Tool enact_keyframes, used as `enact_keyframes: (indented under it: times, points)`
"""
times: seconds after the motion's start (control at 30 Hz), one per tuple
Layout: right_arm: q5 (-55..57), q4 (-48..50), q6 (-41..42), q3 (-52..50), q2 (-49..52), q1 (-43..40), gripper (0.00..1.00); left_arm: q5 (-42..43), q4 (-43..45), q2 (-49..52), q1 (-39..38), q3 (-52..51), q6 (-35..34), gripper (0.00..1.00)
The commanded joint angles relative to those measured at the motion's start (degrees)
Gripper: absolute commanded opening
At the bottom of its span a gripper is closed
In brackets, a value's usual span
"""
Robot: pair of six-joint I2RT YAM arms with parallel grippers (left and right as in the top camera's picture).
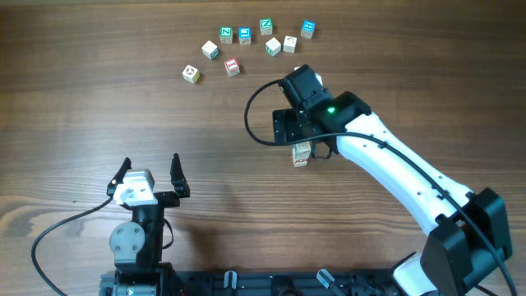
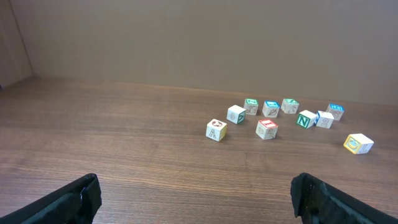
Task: Form a tower
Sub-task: 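Open the right gripper and lift away from the stack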
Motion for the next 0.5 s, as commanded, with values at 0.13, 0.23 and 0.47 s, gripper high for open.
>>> enact_keyframes:
  times: [0.13,0.23,0.47]
  points:
    - [1.22,0.59,-1.09,-0.09,0.98,0.07,1.00,-0.74,-0.02,-0.28,0.33,-0.17,1.05,1.00]
    - [0.83,0.63,-1.11,-0.09,0.98,0.07,1.00,-0.74,-0.02,-0.28,0.33,-0.17,1.05,1.00]
    - [-2.73,1.55,-4.24,0.98,0.96,-0.17,1.00,-0.74,-0.02,-0.28,0.33,-0.17,1.05,1.00]
